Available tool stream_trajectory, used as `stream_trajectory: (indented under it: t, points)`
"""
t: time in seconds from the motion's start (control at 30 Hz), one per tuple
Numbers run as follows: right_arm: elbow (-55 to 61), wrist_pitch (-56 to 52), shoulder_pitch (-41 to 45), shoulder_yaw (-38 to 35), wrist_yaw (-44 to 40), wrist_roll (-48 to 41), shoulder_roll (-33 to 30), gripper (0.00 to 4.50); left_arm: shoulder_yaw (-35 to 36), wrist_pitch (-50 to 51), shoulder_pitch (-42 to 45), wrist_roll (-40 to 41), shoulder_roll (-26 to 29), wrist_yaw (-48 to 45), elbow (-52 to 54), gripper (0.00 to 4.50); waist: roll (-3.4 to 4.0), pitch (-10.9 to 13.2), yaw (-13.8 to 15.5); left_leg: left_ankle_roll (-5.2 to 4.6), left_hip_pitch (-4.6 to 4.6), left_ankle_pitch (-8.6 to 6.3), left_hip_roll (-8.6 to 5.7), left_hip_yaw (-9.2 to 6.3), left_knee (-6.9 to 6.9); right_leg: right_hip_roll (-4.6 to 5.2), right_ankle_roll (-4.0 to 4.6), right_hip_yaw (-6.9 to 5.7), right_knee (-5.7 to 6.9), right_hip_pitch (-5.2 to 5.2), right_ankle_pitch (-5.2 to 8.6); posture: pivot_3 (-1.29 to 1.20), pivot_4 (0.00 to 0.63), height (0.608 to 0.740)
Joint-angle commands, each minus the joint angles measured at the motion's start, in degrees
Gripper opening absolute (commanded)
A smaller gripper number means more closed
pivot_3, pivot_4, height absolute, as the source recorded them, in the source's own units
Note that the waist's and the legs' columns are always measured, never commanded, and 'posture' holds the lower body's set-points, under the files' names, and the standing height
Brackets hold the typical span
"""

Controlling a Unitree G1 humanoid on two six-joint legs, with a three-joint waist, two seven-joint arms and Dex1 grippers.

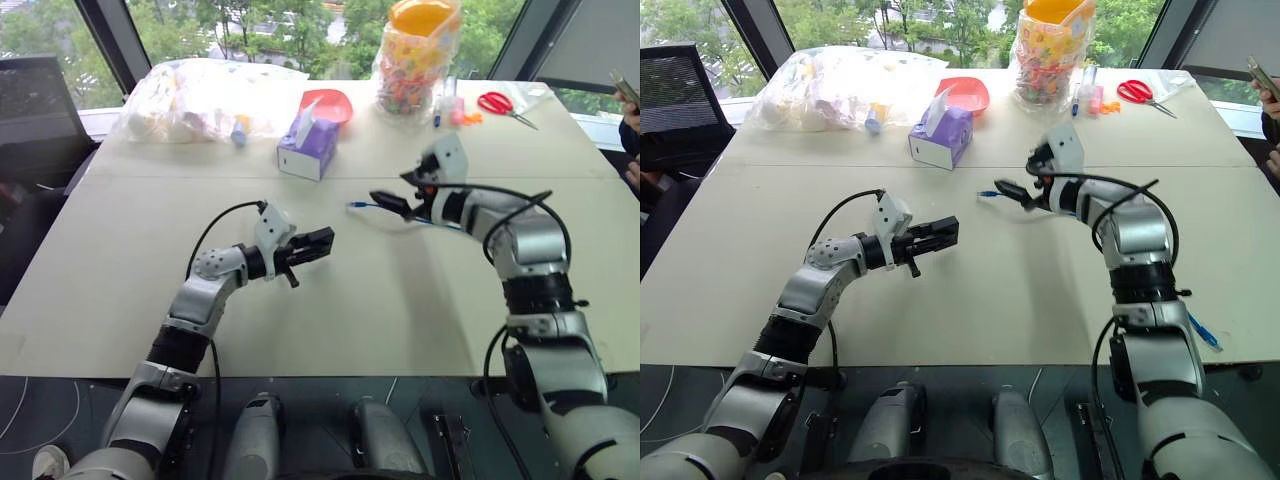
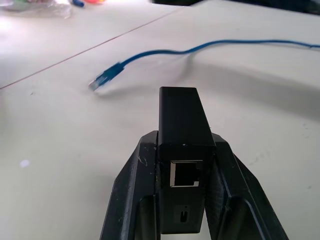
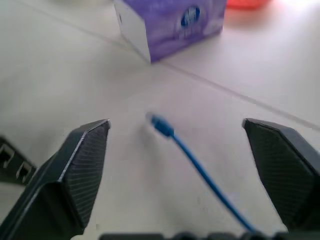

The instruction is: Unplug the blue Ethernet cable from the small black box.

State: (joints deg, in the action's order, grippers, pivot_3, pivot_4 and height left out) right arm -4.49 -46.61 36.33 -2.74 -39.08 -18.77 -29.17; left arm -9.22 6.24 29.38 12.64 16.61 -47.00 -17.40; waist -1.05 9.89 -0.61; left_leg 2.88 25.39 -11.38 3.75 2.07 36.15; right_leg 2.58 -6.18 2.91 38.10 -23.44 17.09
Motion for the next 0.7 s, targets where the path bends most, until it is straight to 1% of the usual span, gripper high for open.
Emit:
stream_trajectory:
  t: [0.03,0.1,0.13,0.17,0.2,0.23,0.37,0.4,0.5,0.7]
  points:
    - [11.4,-6.2,-4.1,-1.3,-1.7,-4.6,-2.7,4.43,1.6,-7.0,1.5,-1.6,-2.4,2.9,-3.9,0.51,0.0,0.0,0.0,0.0,0.0,0.0,0.0,-0.01,0.02,0.0,0.0,0.0,0.01,0.0,0.0,0.0,0.15,0.735]
    - [15.4,-8.6,-7.0,-0.6,-2.2,-5.9,-4.0,4.43,2.2,-9.0,2.2,-1.8,-3.6,3.7,-6.4,0.51,0.0,0.0,-0.1,0.0,0.0,0.0,0.0,-0.01,0.03,-0.01,0.0,0.01,0.01,0.0,0.0,0.0,0.15,0.735]
    - [17.3,-9.3,-8.3,-0.1,-2.5,-6.4,-4.5,4.5,2.3,-9.5,2.5,-1.9,-3.9,3.7,-7.6,1.53,0.0,0.0,-0.2,0.0,0.0,0.0,0.0,-0.01,0.03,-0.01,0.0,0.01,0.0,0.0,0.0,0.0,0.15,0.735]
    - [18.8,-9.7,-9.2,0.3,-2.6,-6.7,-5.0,4.5,2.4,-10.1,2.7,-2.1,-3.9,3.6,-8.7,1.83,0.0,0.0,-0.3,0.0,-0.01,0.0,0.0,-0.02,0.03,-0.02,-0.01,0.02,0.01,0.0,0.0,0.0,0.15,0.735]
    - [19.9,-10.2,-9.9,0.4,-2.6,-7.0,-5.3,4.5,2.4,-10.8,2.8,-2.4,-3.9,3.5,-9.7,2.27,0.01,0.0,-0.3,0.0,-0.02,0.0,0.01,-0.03,0.02,-0.05,0.0,0.03,0.0,0.0,0.0,0.0,0.15,0.735]
    - [20.7,-10.9,-10.3,0.2,-2.4,-7.5,-5.4,4.5,2.5,-11.6,2.7,-2.5,-3.6,3.2,-10.3,2.59,0.01,0.0,-0.3,0.0,-0.03,0.0,0.01,-0.04,0.01,-0.05,-0.01,0.03,0.01,0.0,0.0,0.0,0.15,0.735]
    - [22.3,-13.1,-10.8,-0.6,-1.9,-9.1,-6.0,4.5,3.1,-12.7,2.3,-2.5,-2.4,2.9,-10.7,4.15,0.01,0.0,-0.2,0.0,-0.02,0.0,0.01,-0.06,0.02,-0.06,0.0,0.02,0.01,0.0,0.0,0.0,0.15,0.735]
    - [22.6,-13.6,-10.9,-0.8,-2.1,-9.6,-6.3,4.5,3.2,-12.5,2.2,-2.3,-2.1,2.8,-10.5,4.46,0.01,0.0,-0.1,0.0,-0.02,0.0,0.0,-0.06,0.02,-0.05,0.0,0.02,0.0,0.0,0.0,0.0,0.15,0.735]
    - [25.7,-16.3,-12.1,-1.7,-4.0,-12.6,-9.0,4.5,4.7,-8.7,0.7,0.0,1.3,0.7,-4.7,4.46,0.01,0.0,-0.1,0.0,-0.01,0.0,0.0,-0.06,0.02,-0.04,0.0,0.02,-0.01,0.01,0.0,0.0,0.15,0.735]
    - [29.5,-16.8,-15.1,-3.0,-6.6,-16.1,-13.8,4.5,7.4,-2.1,-1.7,3.6,6.3,-2.2,3.8,4.46,0.01,0.0,-0.1,0.0,-0.02,0.0,0.01,-0.08,0.0,-0.04,0.0,0.01,-0.01,0.02,0.0,0.0,0.15,0.735]
